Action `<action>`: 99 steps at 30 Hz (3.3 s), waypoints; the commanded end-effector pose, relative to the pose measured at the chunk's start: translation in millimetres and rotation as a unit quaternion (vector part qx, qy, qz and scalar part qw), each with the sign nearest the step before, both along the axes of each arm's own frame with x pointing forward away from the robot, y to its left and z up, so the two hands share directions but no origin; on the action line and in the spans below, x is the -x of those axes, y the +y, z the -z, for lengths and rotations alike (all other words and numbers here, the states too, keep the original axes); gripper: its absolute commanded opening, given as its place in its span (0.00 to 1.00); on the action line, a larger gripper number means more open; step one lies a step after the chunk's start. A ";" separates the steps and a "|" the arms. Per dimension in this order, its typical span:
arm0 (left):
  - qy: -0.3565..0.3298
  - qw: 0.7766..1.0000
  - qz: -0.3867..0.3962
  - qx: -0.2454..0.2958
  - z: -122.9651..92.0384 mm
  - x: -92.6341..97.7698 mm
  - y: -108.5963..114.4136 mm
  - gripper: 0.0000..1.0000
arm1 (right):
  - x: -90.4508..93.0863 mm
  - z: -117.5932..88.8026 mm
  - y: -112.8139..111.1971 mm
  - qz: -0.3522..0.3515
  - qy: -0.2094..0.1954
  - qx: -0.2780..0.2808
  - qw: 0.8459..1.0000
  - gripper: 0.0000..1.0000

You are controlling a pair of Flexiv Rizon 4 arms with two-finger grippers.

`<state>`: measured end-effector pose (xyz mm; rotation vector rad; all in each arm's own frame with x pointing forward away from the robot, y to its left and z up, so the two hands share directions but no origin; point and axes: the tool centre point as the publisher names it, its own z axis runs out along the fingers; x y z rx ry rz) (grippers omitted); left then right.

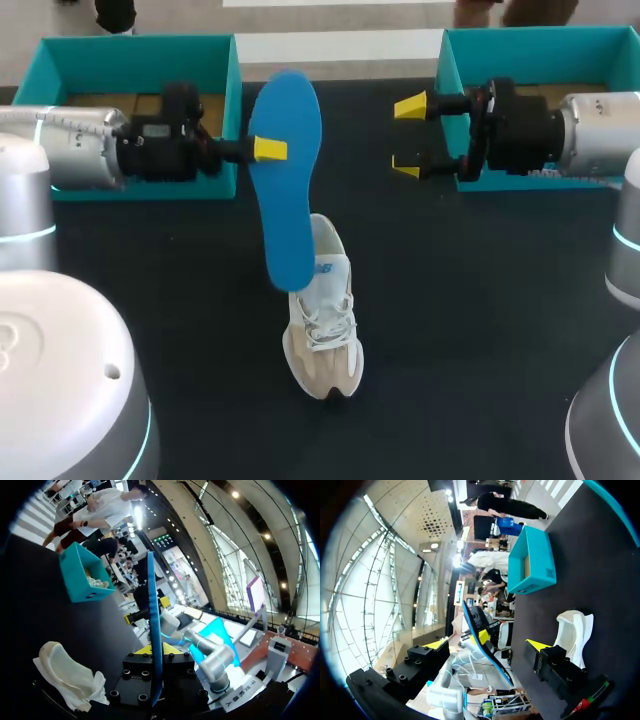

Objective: Take the shoe out of the shoebox, open the shoe tongue, remove and reinsert the insole, then place the shoe into the shoebox

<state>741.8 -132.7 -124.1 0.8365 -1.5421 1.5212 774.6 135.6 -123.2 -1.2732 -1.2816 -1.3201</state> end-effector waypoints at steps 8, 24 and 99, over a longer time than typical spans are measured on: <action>0.180 0.982 0.057 0.018 22.5 -11.3 -8.3 0.00 | -0.1 0.2 2.2 0.001 0.000 0.001 1.000 1.00; 0.210 0.978 0.007 -0.005 30.1 -21.4 -4.3 0.00 | -0.1 0.2 2.2 0.001 0.000 0.001 1.000 1.00; 0.230 0.973 -0.005 -0.021 31.2 -30.3 -11.0 0.00 | 57.2 -8.2 67.9 0.116 -0.058 0.528 0.839 1.00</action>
